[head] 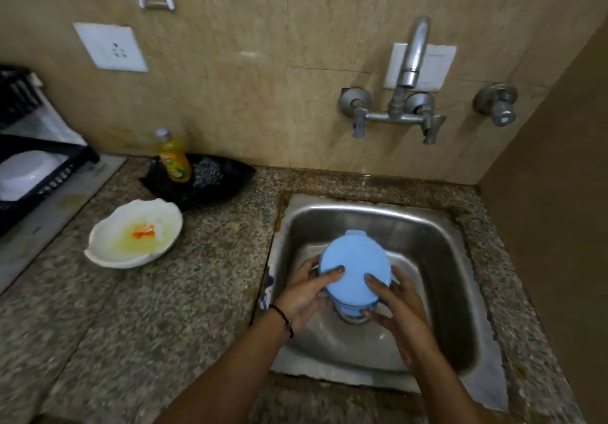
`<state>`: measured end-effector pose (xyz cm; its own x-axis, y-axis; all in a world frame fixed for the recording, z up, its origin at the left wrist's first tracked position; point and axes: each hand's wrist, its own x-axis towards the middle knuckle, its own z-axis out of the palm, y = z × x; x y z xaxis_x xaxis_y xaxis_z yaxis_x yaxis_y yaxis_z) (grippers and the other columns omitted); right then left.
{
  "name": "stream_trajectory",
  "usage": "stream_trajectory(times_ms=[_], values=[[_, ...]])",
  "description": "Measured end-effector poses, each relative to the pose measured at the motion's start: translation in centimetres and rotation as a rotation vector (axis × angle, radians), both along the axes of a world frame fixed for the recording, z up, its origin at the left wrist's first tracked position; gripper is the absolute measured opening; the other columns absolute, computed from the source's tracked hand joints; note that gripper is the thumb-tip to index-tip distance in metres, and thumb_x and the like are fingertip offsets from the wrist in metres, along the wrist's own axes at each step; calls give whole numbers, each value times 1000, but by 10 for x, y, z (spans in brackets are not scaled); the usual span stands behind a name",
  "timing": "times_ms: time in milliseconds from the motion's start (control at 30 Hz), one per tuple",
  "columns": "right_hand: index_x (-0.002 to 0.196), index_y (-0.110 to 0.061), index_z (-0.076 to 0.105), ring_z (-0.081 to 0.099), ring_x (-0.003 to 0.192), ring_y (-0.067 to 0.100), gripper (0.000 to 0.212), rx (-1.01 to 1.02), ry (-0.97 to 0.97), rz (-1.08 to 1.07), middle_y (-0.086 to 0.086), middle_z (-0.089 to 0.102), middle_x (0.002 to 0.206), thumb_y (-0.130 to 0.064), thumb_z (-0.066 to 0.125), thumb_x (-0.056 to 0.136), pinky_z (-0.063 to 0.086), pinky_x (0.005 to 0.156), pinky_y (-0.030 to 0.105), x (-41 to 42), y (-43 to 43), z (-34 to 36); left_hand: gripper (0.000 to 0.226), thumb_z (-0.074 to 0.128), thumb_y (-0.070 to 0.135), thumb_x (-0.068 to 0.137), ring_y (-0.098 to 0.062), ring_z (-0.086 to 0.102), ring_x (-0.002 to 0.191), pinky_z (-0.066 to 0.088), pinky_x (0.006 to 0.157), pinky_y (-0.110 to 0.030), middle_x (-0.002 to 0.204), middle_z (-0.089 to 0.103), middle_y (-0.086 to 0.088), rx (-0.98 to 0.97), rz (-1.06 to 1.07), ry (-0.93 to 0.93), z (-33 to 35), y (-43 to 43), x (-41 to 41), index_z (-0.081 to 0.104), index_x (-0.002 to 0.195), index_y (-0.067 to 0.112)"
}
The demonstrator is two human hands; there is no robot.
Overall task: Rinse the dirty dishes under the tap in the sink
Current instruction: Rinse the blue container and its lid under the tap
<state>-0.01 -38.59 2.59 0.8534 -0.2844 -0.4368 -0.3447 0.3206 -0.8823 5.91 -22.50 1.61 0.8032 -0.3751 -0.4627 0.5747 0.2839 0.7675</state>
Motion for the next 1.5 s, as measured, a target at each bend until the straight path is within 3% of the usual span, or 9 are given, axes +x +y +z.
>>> stream_trajectory(times_ms=[300, 467, 600, 733, 800, 900, 1133, 1233, 1500], values=[[131, -25, 50, 65, 105, 21, 70, 74, -330, 52, 3, 62, 124, -26, 79, 67, 59, 73, 36, 77, 169, 74, 72, 74, 12, 77, -38, 50, 127, 45, 101, -54, 140, 51, -19, -362, 312, -215, 69, 122, 62, 40, 139, 3], [130, -25, 54, 68, 93, 14, 55, -34, -345, 315, -1, 67, 115, -8, 69, 80, 58, 74, 34, 162, 298, 83, 52, 69, 10, 76, -25, 63, 110, 58, 79, -37, 126, 63, -10, -270, 562, -201, 68, 296, 99, 53, 126, 13], [111, -40, 57, 67, 81, 11, 34, -208, -204, 730, -5, 65, 105, -25, 70, 83, 54, 65, 32, 228, 413, 76, 34, 50, 4, 90, -21, 69, 93, 60, 69, -34, 115, 66, -9, -145, 831, -168, 48, 447, 117, 52, 121, 16], [95, -17, 66, 65, 75, 21, 17, -307, -228, 950, 7, 66, 95, -31, 67, 86, 54, 61, 34, 278, 536, 60, 39, 50, 14, 96, -22, 68, 99, 60, 72, -35, 134, 56, -15, 36, 932, -96, 29, 550, 123, 48, 134, 8], [73, 4, 59, 56, 54, 26, 38, -364, -309, 1033, 20, 58, 70, -30, 64, 89, 44, 51, 33, 302, 592, 49, 34, 51, 22, 96, -23, 64, 98, 58, 74, -37, 134, 56, -12, 88, 1006, -36, 22, 584, 131, 53, 129, 12], [53, -12, 32, 31, 36, 8, 51, -438, -369, 1109, 1, 31, 45, -30, 55, 94, 24, 47, 26, 331, 661, 28, 30, 52, 28, 96, -18, 61, 95, 52, 84, -39, 133, 56, -9, 66, 1138, 39, 11, 614, 145, 54, 124, 18], [97, -13, 60, 57, 92, 20, 25, -553, -352, 1293, 3, 59, 90, -35, 50, 93, 43, 75, 28, 355, 747, -12, 47, 55, 34, 95, -25, 51, 122, 49, 93, -42, 142, 48, -3, 111, 1286, 216, -14, 663, 171, 47, 137, 14], [128, -12, 53, 54, 115, 24, 43, -595, -352, 1364, 9, 59, 126, -37, 52, 92, 41, 85, 27, 357, 759, -26, 47, 54, 34, 95, -27, 47, 128, 44, 103, -46, 145, 45, -6, 191, 1328, 240, -20, 666, 174, 45, 138, 15], [141, -14, 40, 50, 123, 25, 53, -677, -409, 1394, 10, 49, 140, -43, 42, 97, 41, 98, 32, 352, 757, -38, 56, 53, 33, 96, -27, 40, 134, 35, 112, -41, 151, 38, -8, 418, 1311, 296, -27, 673, 177, 38, 144, 10]])
